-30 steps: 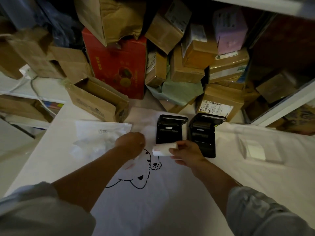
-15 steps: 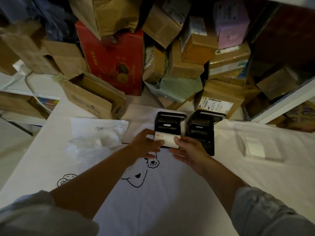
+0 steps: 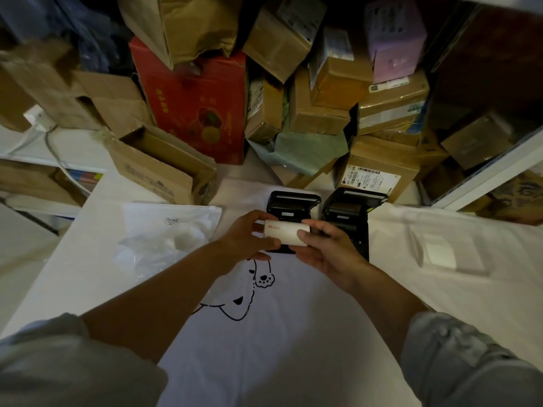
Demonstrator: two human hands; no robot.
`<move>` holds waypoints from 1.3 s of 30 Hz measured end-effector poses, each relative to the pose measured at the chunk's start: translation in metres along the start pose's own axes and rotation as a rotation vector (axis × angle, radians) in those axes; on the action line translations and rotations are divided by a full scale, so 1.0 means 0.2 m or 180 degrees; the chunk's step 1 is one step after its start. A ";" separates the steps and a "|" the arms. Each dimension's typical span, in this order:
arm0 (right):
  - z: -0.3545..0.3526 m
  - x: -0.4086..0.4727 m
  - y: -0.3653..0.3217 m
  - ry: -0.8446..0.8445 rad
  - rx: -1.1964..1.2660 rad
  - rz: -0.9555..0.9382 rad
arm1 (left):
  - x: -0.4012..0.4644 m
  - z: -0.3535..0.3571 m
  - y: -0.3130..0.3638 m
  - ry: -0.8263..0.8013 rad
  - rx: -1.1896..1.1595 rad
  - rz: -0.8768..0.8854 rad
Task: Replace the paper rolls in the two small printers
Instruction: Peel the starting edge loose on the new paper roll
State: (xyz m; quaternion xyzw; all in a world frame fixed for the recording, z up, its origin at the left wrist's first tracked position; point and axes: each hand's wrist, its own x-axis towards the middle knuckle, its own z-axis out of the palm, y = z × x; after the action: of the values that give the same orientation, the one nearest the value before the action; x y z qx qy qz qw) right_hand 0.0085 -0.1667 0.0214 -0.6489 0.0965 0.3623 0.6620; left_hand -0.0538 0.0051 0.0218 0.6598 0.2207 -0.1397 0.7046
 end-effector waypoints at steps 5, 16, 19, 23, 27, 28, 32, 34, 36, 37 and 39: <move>0.00 0.00 -0.01 -0.0026 0.0100 0.0086 | 0.00 0.01 0.03 0.0039 -0.0308 0.0025; -0.01 0.03 0.04 0.0279 0.0012 -0.0002 | 0.02 0.03 -0.02 -0.0065 -0.0281 0.0059; -0.02 0.04 0.05 0.0229 -0.0136 -0.0005 | 0.03 0.03 -0.03 -0.0026 -0.0307 0.0078; -0.03 0.02 0.05 0.0176 -0.0266 0.0061 | 0.05 0.02 -0.02 0.0005 -0.0554 -0.0009; 0.01 0.00 0.05 0.0128 -0.0875 -0.0193 | 0.06 0.05 0.00 0.0025 -0.0677 -0.0073; 0.02 0.00 0.04 0.0109 -0.1017 -0.0274 | 0.06 0.06 0.00 0.0004 -0.0648 -0.0038; 0.06 -0.02 0.01 0.0019 -0.1436 -0.0552 | 0.06 0.06 0.00 -0.0037 -0.0543 0.0092; 0.06 -0.03 0.00 -0.0007 -0.1494 -0.0642 | 0.06 0.05 0.01 -0.0018 -0.0505 0.0103; 0.06 -0.03 -0.01 0.0012 -0.1456 -0.0679 | 0.06 0.05 0.02 0.0019 -0.0443 0.0114; 0.06 -0.03 -0.01 0.0023 -0.1409 -0.0686 | 0.06 0.05 0.02 0.0026 -0.0421 0.0134; 0.06 -0.03 -0.01 0.0039 -0.1335 -0.0699 | 0.07 0.05 0.02 0.0043 -0.0356 0.0186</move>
State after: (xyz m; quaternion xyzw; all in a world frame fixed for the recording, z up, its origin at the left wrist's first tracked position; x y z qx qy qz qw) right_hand 0.0005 -0.1571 0.0286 -0.7810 -0.0480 0.2963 0.5476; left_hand -0.0386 -0.0038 0.0195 0.6265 0.2136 -0.1020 0.7426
